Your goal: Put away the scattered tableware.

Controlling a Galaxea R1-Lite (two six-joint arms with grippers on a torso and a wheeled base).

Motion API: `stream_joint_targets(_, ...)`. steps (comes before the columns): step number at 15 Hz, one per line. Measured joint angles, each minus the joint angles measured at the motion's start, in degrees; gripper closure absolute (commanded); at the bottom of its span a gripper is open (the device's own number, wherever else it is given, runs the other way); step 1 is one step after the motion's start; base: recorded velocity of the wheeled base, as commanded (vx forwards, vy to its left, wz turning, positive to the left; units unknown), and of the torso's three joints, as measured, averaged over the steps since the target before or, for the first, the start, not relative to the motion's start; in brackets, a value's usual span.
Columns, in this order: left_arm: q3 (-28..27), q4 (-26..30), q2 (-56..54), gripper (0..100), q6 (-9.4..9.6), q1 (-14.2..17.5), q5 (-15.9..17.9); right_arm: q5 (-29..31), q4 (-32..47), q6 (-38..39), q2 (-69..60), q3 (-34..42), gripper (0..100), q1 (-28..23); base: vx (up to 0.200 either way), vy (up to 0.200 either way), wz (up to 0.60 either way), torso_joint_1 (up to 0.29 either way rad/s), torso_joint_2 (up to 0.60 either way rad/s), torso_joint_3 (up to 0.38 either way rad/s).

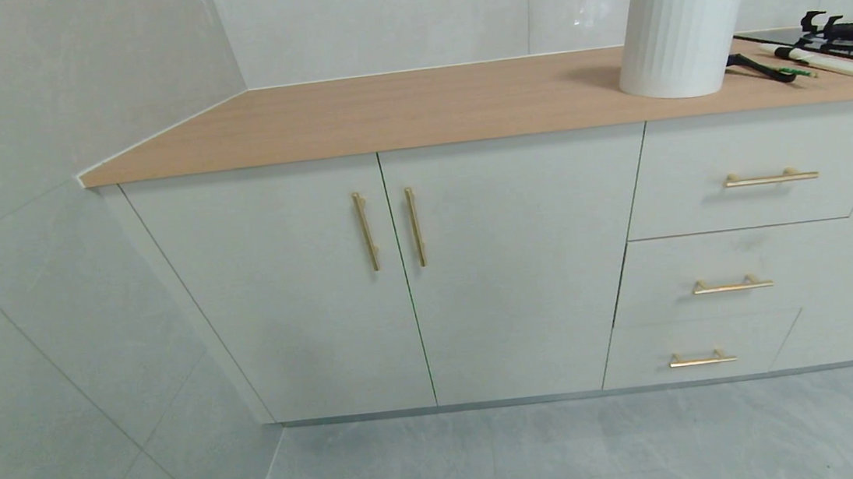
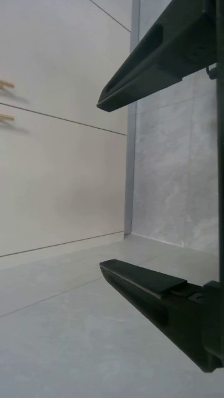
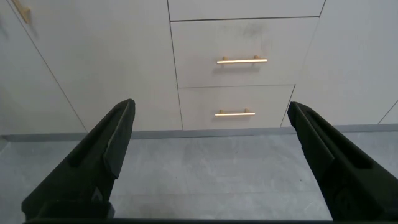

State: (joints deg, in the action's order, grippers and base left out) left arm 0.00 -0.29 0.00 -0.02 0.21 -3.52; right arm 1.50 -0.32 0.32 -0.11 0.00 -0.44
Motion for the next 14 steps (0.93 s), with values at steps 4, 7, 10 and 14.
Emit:
stream_joint_targets(4, 0.0, -0.02, 0.0, 0, -0.44, -0.02, 0.0, 0.09, 0.02, 0.3, 0.0, 0.0, 0, 0.0, 0.0, 0.0, 0.0, 0.0, 0.0, 0.0)
stream_joint_targets(7, 0.0, -0.02, 0.0, 0, -0.27, 0.0, 0.02, 0.09, 0.0, 0.37, 0.0, 0.0, 0, 0.02, 0.0, -0.067, 0.0, 0.001, 0.0, 0.001)
stream_joint_targets(10, -0.05, -0.06, 0.0, 0, 0.68, -0.02, 0.0, 0.0, 0.02, 0.3, 0.01, 0.0, 0, 0.0, 0.0, -0.2, 0.0, 0.006, 0.0, 0.009)
stream_joint_targets(14, -0.02, -0.04, 0.0, 0, 0.84, 0.0, 0.05, 0.0, 0.0, 0.34, 0.06, 0.0, 0, 0.0, 0.0, -0.2, 0.0, 0.002, 0.0, 0.0)
